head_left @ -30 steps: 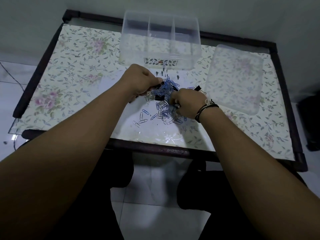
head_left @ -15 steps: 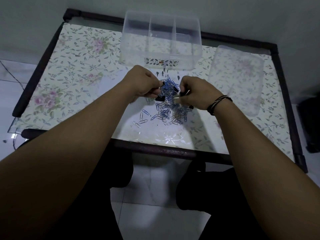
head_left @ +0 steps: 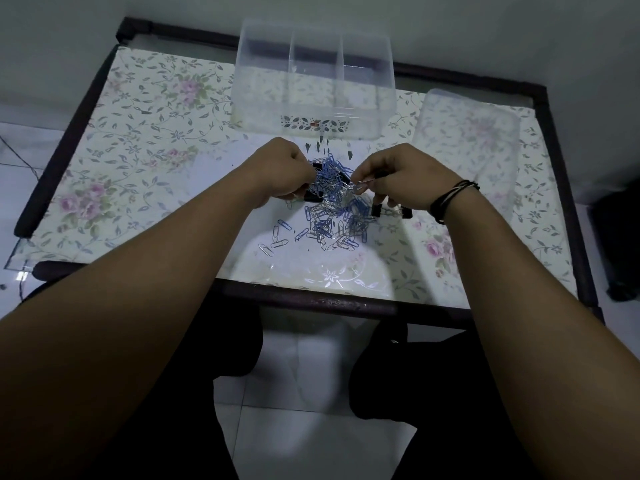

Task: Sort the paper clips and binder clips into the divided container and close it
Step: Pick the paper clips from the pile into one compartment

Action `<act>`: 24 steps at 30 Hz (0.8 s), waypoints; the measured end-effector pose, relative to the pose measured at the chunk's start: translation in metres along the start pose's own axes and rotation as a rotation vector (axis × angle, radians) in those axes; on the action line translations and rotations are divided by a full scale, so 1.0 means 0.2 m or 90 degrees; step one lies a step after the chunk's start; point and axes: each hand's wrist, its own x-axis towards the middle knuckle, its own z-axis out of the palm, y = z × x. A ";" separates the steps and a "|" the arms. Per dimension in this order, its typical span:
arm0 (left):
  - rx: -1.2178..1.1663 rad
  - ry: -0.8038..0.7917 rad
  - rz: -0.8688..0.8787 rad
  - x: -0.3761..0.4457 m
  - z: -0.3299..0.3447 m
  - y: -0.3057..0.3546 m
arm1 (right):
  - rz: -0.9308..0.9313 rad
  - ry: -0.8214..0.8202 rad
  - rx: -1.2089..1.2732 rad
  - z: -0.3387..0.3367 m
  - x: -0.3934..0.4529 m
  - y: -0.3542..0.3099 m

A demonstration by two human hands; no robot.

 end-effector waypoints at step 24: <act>0.072 -0.086 0.041 0.01 0.02 -0.02 | 0.025 0.021 0.140 0.01 0.02 0.03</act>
